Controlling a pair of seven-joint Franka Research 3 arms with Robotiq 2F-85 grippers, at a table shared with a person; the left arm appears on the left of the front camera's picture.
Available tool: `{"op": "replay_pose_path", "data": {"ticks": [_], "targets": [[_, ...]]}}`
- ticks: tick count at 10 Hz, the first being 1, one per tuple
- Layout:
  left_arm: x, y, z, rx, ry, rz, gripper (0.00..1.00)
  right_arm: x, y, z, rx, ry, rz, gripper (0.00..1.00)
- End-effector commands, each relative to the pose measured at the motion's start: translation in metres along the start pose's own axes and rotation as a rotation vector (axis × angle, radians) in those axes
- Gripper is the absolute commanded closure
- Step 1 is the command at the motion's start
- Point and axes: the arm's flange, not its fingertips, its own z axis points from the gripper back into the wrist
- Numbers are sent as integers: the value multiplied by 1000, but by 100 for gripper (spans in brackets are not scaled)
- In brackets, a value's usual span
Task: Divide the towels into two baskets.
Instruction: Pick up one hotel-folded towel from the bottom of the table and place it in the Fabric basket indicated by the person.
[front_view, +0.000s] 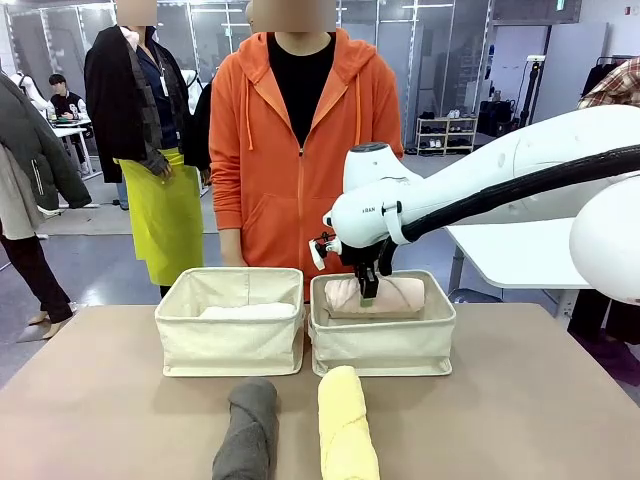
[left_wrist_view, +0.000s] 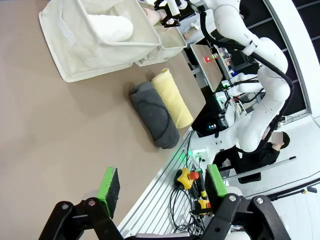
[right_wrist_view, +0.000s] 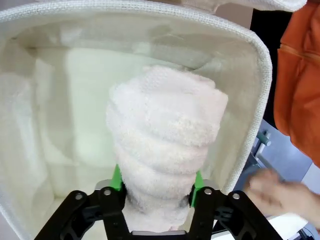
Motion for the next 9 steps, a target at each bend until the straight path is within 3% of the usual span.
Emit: {"op": "replay_pose_path", "data": {"ticks": [1,5,6,9], "targets": [[1,-2,3,-9,-3,-6,13,3,-2,10,12,-7,29,0],[1,-2,3,-9,-3,-6,13,5,17,26,-24,34,-3,0],[1,-2,3,-9,-3,-6,13,6,-1,9,-5,-3,7,0],[1,-2,3,-9,-3,-6,13,6,-1,9,-5,-3,7,0]]}}
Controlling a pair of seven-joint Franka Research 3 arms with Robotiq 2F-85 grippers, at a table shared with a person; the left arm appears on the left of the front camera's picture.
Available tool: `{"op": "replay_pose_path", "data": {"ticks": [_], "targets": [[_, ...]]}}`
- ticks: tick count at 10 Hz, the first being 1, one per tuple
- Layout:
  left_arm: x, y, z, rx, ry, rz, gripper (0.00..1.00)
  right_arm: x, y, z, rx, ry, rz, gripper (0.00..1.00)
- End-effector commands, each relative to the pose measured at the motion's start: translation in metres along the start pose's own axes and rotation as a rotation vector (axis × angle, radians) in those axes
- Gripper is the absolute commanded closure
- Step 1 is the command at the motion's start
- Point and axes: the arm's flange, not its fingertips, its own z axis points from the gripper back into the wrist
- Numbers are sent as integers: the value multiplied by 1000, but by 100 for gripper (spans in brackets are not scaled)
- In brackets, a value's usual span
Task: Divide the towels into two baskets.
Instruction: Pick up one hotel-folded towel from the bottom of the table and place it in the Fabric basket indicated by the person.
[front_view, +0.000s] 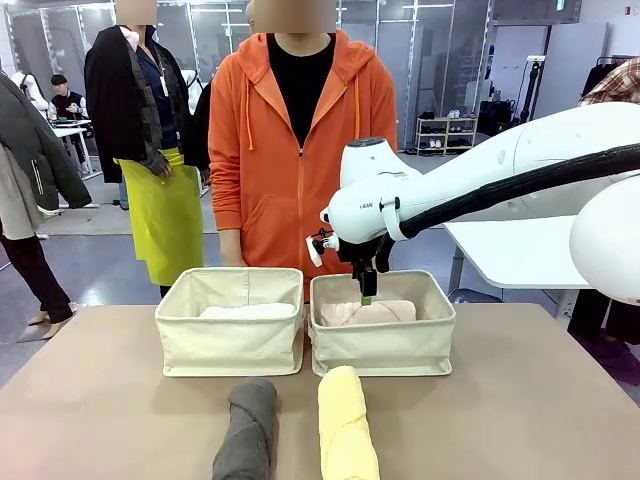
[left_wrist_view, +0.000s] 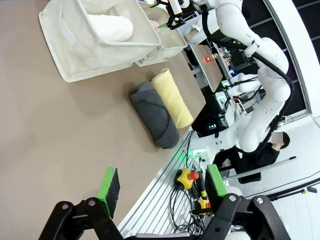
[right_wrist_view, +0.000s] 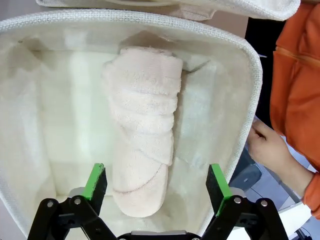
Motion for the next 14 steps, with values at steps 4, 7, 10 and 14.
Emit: {"op": "replay_pose_path", "data": {"ticks": [4,7,10,14], "targets": [[1,-2,3,-9,-2,-6,13,1,-1,1,-2,-5,1,0],[1,-2,3,-9,-2,-6,13,1,-1,1,-2,-5,1,0],[1,-2,3,-9,-2,-6,13,-3,8,23,6,-29,-21,0],[1,-2,3,-9,-2,-6,13,-35,63,89,141,-113,-99,0]]}}
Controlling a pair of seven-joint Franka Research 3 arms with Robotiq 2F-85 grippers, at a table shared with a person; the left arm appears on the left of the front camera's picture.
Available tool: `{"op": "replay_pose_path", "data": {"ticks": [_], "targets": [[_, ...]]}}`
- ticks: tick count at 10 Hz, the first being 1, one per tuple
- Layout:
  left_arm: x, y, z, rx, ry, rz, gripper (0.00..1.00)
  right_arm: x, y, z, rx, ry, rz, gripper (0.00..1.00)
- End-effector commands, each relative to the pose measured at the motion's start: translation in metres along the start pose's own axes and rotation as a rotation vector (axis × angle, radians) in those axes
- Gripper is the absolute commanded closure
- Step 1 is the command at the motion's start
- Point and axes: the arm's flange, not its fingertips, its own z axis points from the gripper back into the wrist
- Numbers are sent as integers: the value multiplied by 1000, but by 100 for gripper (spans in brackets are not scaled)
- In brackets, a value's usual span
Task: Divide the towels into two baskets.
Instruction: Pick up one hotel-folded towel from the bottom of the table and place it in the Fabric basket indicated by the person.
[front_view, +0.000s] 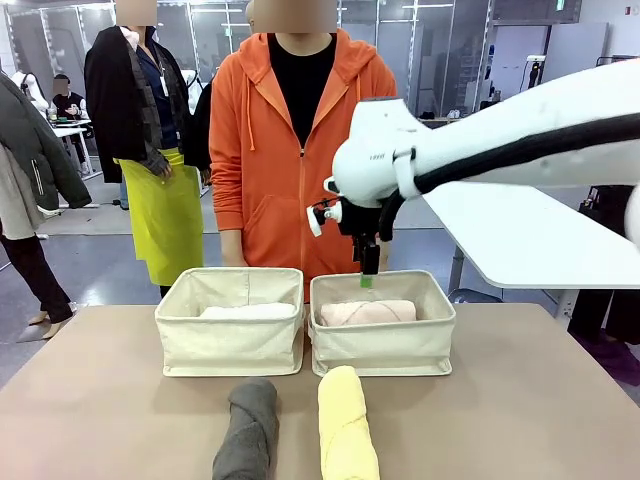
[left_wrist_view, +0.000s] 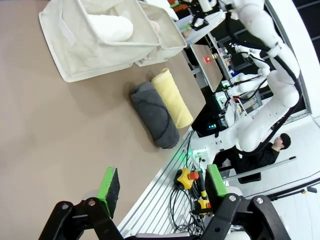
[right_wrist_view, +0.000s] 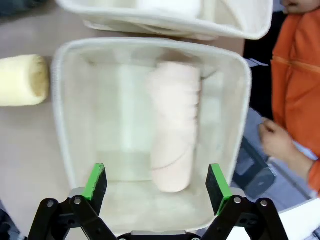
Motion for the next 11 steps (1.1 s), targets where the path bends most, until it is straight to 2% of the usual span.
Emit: {"op": "replay_pose_path", "data": {"ticks": [1,4,7,11], "targets": [[1,-2,3,-9,-2,-6,13,-55,45,20,98,-46,-92,0],[1,-2,3,-9,-2,-6,13,-120,97,36,172,-144,-276,0],[1,-2,3,-9,-2,-6,13,-205,144,48,295,-395,-494,0],[1,-2,3,-9,-2,-6,13,-327,176,32,466,-707,-876,0]]}}
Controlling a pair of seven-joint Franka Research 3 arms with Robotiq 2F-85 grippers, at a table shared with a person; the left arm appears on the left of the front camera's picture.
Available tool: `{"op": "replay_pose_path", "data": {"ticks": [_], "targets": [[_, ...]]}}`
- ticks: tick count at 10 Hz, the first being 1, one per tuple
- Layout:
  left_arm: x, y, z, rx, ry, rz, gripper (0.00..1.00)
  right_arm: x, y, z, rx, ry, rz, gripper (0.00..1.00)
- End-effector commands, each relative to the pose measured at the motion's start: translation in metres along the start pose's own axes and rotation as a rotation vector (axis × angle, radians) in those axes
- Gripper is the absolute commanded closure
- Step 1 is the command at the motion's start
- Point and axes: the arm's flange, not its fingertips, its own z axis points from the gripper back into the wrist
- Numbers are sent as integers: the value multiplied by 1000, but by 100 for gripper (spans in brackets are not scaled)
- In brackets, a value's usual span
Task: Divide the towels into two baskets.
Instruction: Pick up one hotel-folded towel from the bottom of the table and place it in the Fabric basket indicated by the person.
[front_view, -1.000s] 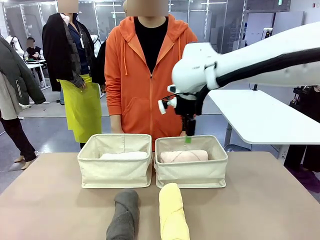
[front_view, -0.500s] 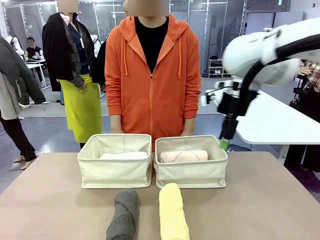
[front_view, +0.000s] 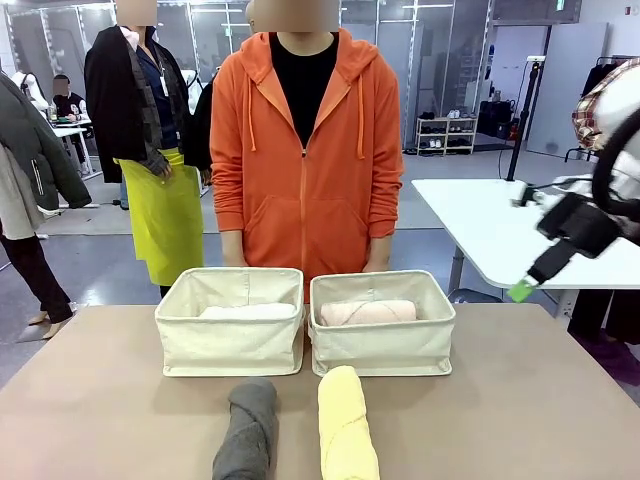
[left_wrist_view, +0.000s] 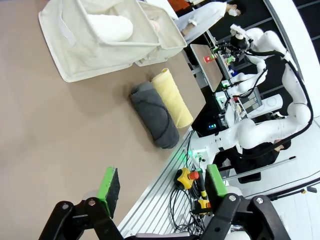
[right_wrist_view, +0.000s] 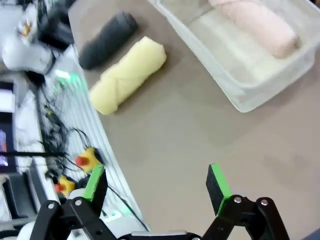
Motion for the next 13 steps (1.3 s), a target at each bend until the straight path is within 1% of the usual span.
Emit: {"op": "replay_pose_path", "data": {"ticks": [1,2,3,5,6,7,8,9,10,13], "targets": [[1,-2,3,-9,-3,-5,13,-40,-17,14,83,-172,-132,0],[1,-2,3,-9,-3,-5,13,-72,-28,25,134,-245,-176,0],[1,-2,3,-9,-3,-5,13,-106,-34,33,174,-349,-183,0],[1,-2,3,-9,-3,-5,13,-160,-42,35,196,-436,-216,0],[1,-2,3,-9,-3,-5,13,-186,-44,31,209,-462,-274,0],[1,-2,3,-9,-3,-5,13,-210,-43,26,203,-526,-308,0],[1,-2,3,-9,-3,-5,13,-217,-43,23,202,-558,-308,0],[1,-2,3,-9,-3,-5,13,-211,-46,22,189,-557,-271,0],[1,-2,3,-9,-3,-5,13,-218,-47,28,202,-498,-332,0],[1,-2,3,-9,-3,-5,13,-218,-47,28,202,-498,-332,0]]}}
